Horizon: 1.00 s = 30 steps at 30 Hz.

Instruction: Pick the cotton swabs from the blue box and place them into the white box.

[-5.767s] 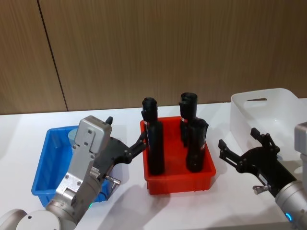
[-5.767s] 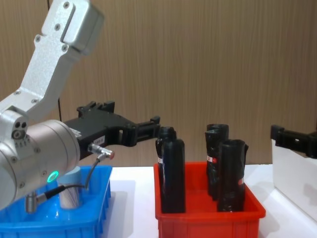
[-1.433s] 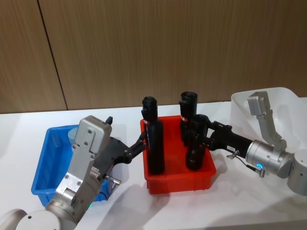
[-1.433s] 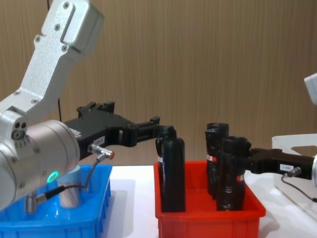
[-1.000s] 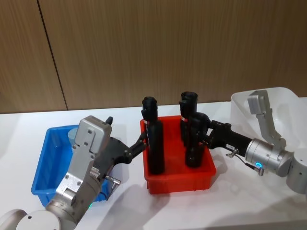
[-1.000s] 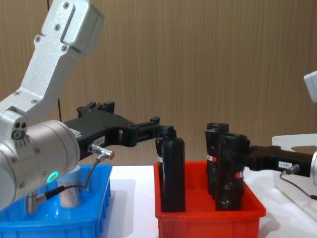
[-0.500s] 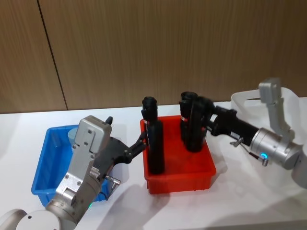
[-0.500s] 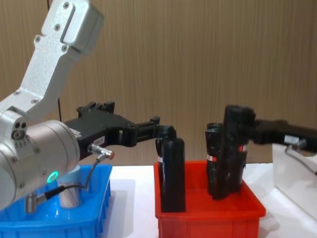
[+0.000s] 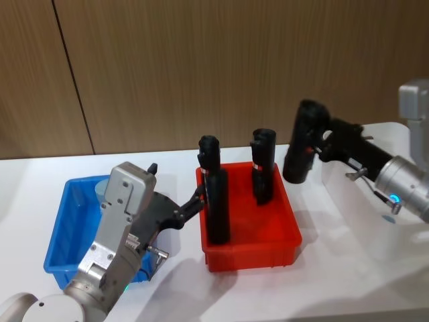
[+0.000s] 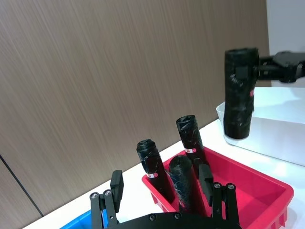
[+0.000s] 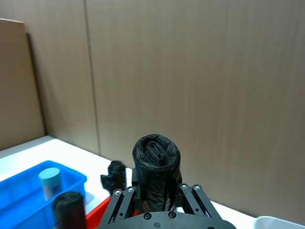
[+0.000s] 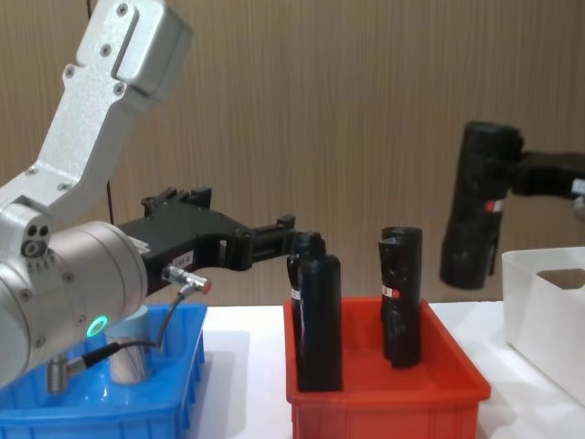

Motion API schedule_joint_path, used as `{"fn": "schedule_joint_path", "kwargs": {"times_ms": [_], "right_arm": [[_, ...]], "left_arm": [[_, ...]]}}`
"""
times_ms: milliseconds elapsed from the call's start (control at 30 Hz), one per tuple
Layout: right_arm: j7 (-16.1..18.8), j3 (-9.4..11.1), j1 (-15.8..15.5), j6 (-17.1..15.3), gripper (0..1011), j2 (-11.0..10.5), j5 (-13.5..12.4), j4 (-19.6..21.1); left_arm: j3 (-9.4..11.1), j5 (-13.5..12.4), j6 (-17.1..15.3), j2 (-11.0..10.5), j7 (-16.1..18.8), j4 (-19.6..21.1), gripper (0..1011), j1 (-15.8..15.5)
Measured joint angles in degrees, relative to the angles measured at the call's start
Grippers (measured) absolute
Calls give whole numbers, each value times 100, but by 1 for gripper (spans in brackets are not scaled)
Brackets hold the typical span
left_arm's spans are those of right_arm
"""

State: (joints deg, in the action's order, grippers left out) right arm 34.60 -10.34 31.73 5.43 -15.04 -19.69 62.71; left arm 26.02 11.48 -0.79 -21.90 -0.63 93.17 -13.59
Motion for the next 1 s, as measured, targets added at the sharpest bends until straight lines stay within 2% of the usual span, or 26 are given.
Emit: {"fn": "schedule_joint_path", "kwargs": {"times_ms": [200, 233, 400, 633, 1000], "right_arm": [[-568, 134, -264, -314, 346, -159, 37, 685], [-568, 134, -264, -314, 346, -159, 37, 685], [-1054, 244, -430, -569, 346, -274, 116, 1109], [-1580, 363, -572, -837, 345, -389, 207, 1439], [-2378, 563, -730, -1237, 346, -549, 353, 1698]], "left_arm": [[0, 0, 0, 0, 0, 0, 1000, 0], [0, 0, 0, 0, 0, 0, 1000, 0], [0, 0, 0, 0, 0, 0, 999, 0], [0, 0, 0, 0, 0, 0, 999, 0], [0, 0, 0, 0, 0, 0, 1000, 0]]}}
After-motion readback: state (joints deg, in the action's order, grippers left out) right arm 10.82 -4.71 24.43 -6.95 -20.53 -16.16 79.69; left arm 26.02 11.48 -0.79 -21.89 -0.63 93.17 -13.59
